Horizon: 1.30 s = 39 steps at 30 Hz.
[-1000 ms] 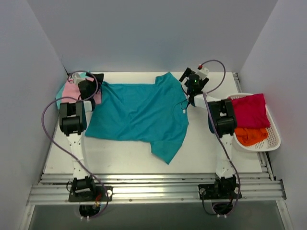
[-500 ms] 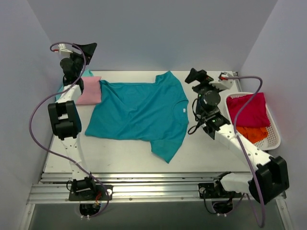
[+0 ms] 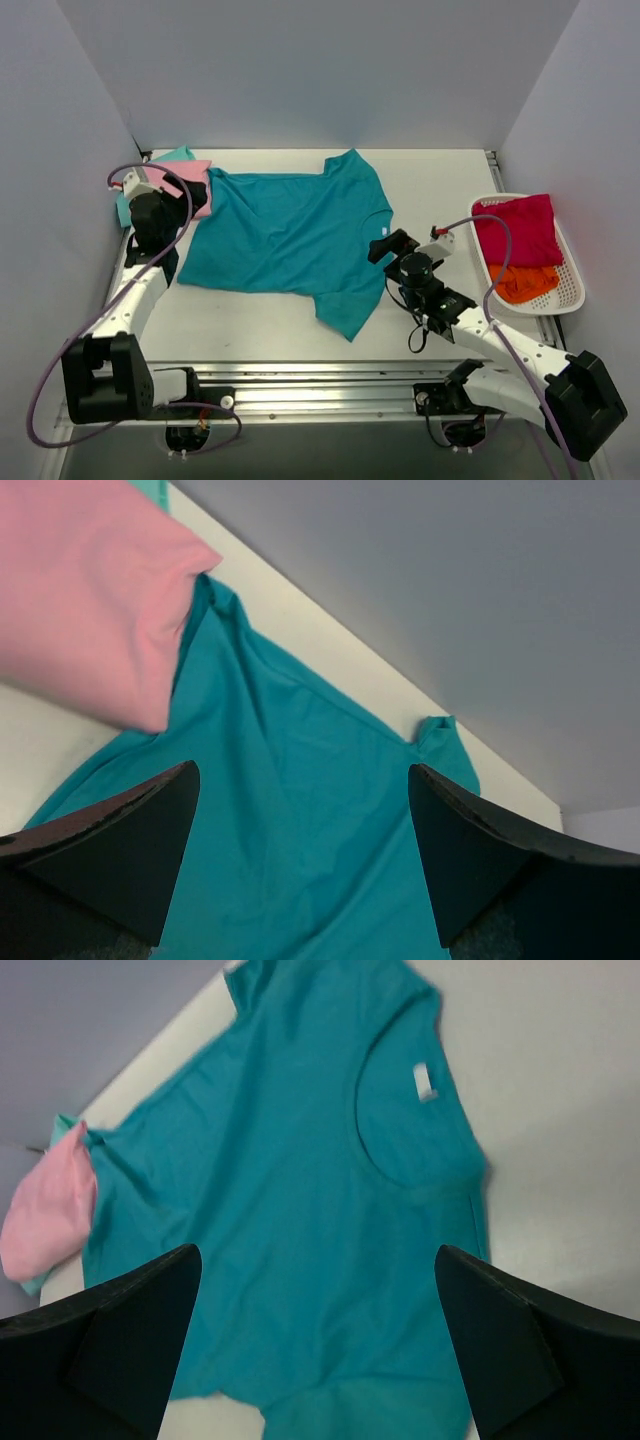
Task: Fold and stack the t-shirts
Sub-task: Flatten the tshirt out
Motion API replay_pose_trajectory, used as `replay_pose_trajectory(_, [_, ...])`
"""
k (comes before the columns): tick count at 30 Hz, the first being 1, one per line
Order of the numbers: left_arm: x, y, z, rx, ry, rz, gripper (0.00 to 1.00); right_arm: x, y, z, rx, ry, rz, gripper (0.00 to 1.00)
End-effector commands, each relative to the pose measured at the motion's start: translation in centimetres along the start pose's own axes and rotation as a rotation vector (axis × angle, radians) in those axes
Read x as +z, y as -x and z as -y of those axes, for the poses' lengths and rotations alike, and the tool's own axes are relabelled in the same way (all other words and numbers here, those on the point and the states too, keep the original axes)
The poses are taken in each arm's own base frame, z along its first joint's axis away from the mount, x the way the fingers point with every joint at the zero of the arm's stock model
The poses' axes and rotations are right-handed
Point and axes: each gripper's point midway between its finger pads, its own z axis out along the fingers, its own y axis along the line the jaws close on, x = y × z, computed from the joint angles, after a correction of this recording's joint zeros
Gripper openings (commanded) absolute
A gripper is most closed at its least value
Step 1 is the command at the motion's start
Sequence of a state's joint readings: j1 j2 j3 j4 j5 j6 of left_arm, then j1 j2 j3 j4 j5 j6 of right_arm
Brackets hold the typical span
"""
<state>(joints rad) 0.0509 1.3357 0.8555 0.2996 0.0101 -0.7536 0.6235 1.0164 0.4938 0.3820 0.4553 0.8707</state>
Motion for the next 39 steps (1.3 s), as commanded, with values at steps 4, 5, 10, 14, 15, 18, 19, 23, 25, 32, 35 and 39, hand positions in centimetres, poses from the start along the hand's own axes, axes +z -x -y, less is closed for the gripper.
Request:
replay_pose_trajectory(4, [-6.9, -3.2, -7.3, 0.094, 0.285, -0.035, 0.94, -3.3, -9.6, 2.8, 0.202, 0.037, -0.265, 0.96])
replay_pose_trajectory(5, [-7.7, -4.5, -8.4, 0.09, 0.302, -0.059, 0.94, -3.8, -10.3, 2.7, 0.192, 0.037, -0.278, 0.96])
replay_pose_trajectory(10, [-10.0, -8.1, -8.8, 0.078, 0.283, -0.134, 0.94, -7.7, -14.6, 1.8, 0.158, 0.077, -0.395, 0.97])
replay_pose_trajectory(14, [-10.5, -9.0, -9.7, 0.093, 0.307, -0.15, 0.94, -9.6, -16.2, 1.3, 0.168, 0.102, -0.425, 0.97])
replay_pose_trajectory(15, [-10.5, -9.3, -9.7, 0.09, 0.302, -0.159, 0.94, -9.7, -16.4, 1.3, 0.167, 0.102, -0.423, 0.97])
replay_pose_trajectory(18, [-10.4, -9.4, -9.2, 0.087, 0.286, -0.17, 0.94, -10.6, -17.2, 0.8, 0.153, 0.113, -0.45, 0.97])
replay_pose_trajectory(19, [-10.3, -9.2, -9.1, 0.087, 0.285, -0.168, 0.94, -11.2, -17.5, 0.5, 0.139, 0.123, -0.465, 0.97])
replay_pose_trajectory(23, [-10.7, -8.7, -9.2, 0.093, 0.288, -0.143, 0.94, -12.2, -16.5, 1.9, 0.067, 0.064, -0.421, 0.98])
replay_pose_trajectory(25, [-10.8, -8.4, -8.9, 0.092, 0.278, -0.13, 0.94, -12.0, -15.3, 3.0, 0.082, 0.027, -0.368, 0.98])
replay_pose_trajectory(32, [-10.4, -8.9, -8.9, 0.082, 0.266, -0.141, 0.94, -11.7, -15.0, 5.6, 0.116, -0.009, -0.335, 0.97])
replay_pose_trajectory(35, [-9.9, -8.7, -8.4, 0.071, 0.241, -0.127, 0.94, -11.0, -15.9, 4.9, 0.104, -0.013, -0.323, 0.98])
replay_pose_trajectory(39, [-9.7, -8.8, -8.3, 0.068, 0.235, -0.126, 0.94, -10.4, -18.0, 3.2, 0.054, -0.014, -0.36, 0.98])
